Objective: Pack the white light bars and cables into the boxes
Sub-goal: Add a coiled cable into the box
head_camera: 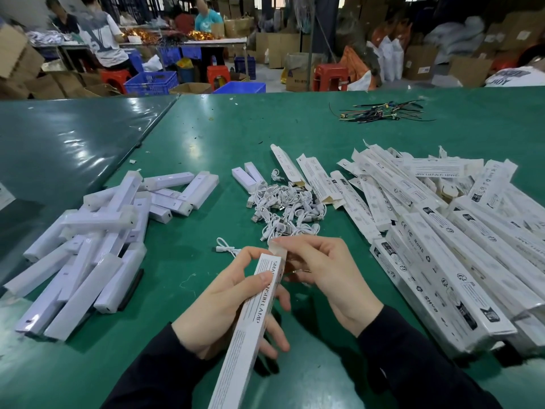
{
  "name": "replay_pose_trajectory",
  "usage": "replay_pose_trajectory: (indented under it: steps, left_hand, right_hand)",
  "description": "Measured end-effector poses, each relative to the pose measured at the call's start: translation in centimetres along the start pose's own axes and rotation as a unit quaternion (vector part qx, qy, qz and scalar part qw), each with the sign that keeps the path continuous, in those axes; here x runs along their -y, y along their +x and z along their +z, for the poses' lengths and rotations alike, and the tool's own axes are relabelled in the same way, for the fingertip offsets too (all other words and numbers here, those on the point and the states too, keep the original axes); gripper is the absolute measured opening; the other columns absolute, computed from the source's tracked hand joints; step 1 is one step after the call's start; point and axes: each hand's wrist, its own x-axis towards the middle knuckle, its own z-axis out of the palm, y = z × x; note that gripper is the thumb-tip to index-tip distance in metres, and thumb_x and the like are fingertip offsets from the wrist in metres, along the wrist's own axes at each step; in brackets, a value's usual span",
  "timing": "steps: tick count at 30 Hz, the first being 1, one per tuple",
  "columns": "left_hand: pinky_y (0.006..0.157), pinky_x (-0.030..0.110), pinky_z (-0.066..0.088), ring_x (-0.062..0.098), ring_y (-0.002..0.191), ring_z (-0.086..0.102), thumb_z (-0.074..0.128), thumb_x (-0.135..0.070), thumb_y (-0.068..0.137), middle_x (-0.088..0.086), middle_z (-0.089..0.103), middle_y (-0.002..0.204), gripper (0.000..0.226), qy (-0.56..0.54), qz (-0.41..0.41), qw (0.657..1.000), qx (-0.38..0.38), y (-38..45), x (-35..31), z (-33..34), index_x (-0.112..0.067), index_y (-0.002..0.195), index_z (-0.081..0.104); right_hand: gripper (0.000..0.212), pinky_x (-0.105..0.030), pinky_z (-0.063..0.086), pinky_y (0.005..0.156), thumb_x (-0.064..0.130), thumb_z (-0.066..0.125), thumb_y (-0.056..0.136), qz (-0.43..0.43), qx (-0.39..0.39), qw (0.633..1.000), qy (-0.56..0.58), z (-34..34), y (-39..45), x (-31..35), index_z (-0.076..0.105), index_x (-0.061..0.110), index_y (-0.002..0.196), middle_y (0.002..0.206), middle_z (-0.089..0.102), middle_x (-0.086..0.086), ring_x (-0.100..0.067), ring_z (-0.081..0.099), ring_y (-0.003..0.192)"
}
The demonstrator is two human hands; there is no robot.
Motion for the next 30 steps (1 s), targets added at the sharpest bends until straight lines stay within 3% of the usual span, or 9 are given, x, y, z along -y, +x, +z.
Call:
replay_pose_trajectory:
  steps: [15, 25, 30]
  left_hand:
    - [0.041, 0.037, 0.055, 0.036, 0.05, 0.065, 0.051, -0.03, 0.098, 0.022, 0.067, 0.087, 0.031, 0.022, 0.004, 1.0, -0.015, 0.02, 0.13, -0.19, -0.025, 0.121, 0.03]
    - [0.039, 0.036, 0.054, 0.034, 0.047, 0.063, 0.053, -0.029, 0.096, 0.029, 0.067, 0.095, 0.048, 0.023, 0.008, 1.0, 0.0, 0.09, 0.29, -0.43, -0.042, 0.135, 0.027]
    - [0.034, 0.032, 0.05, 0.031, 0.041, 0.06, 0.053, -0.03, 0.088, 0.03, 0.067, 0.094, 0.055, 0.026, 0.003, 1.0, 0.004, -0.04, 0.05, -0.94, -0.045, 0.135, 0.03]
  right_hand:
    - [0.012, -0.015, 0.049, 0.06, 0.023, 0.07, 0.086, 0.028, 0.024, 0.999, -0.01, 0.18, -0.38, -0.05, 0.081, 0.019, 0.088, 0.087, 0.077, 0.001, -0.004, 0.065, 0.073]
    - [0.016, -0.019, 0.044, 0.061, 0.024, 0.065, 0.091, 0.035, 0.016, 0.999, -0.017, 0.33, -0.58, -0.16, 0.08, 0.018, 0.093, 0.089, 0.076, -0.003, -0.005, 0.063, 0.074]
    - [0.016, -0.016, 0.043, 0.057, 0.021, 0.064, 0.092, -0.024, 0.025, 0.998, -0.061, 0.51, -0.67, -0.5, 0.08, 0.017, 0.091, 0.081, 0.074, -0.002, -0.005, 0.06, 0.07]
